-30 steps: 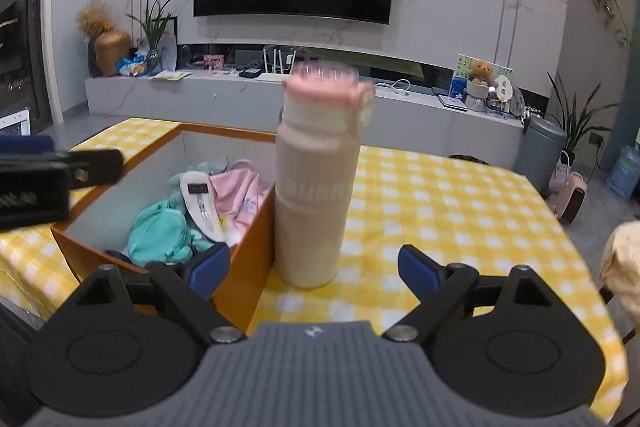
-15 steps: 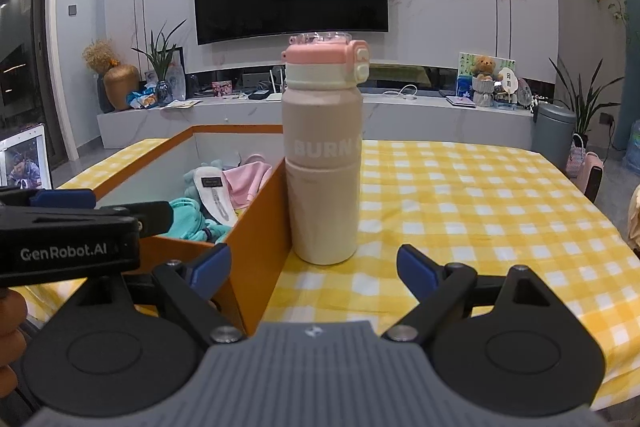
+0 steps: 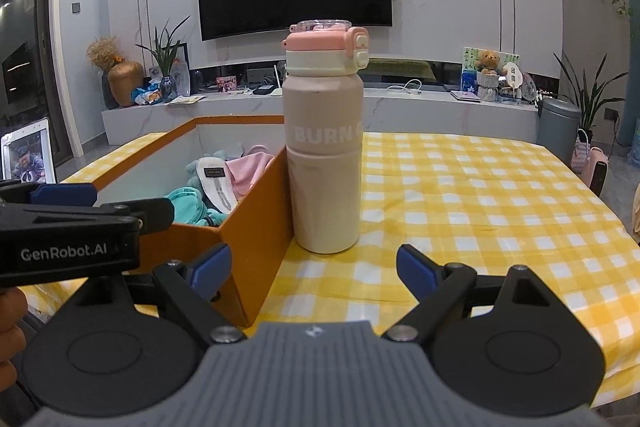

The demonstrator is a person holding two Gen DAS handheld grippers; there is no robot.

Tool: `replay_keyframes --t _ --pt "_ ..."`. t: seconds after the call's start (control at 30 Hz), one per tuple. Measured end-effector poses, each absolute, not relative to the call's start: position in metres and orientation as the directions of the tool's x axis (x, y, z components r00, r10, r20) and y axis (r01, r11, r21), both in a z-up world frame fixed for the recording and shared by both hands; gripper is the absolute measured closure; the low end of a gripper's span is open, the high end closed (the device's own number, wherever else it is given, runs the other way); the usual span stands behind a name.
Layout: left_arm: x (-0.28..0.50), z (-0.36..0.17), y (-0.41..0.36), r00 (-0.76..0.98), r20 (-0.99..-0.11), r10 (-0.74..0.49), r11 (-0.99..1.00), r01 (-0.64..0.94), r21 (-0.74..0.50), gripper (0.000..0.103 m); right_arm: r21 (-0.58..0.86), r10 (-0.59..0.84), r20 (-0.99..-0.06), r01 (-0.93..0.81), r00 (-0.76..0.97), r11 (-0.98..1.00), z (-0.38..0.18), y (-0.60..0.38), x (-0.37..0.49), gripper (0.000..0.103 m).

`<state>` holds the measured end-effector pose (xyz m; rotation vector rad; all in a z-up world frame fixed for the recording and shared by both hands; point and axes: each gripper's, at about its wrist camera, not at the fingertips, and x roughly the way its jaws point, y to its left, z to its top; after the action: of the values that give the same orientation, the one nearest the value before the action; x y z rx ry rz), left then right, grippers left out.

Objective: Organize soft objects

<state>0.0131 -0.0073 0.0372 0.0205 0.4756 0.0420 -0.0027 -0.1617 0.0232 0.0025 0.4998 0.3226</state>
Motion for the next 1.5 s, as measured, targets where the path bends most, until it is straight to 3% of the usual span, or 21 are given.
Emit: replay_keyframes --t 1.5 --pt "0.0099 0.0315 -0.0079 0.885 -0.464 0.033 0.999 -0.030 0.014 0.005 0.060 0.312 -0.482 -0.324 0.819 0.944 0.0222 -0.1612 -0.0035 0.018"
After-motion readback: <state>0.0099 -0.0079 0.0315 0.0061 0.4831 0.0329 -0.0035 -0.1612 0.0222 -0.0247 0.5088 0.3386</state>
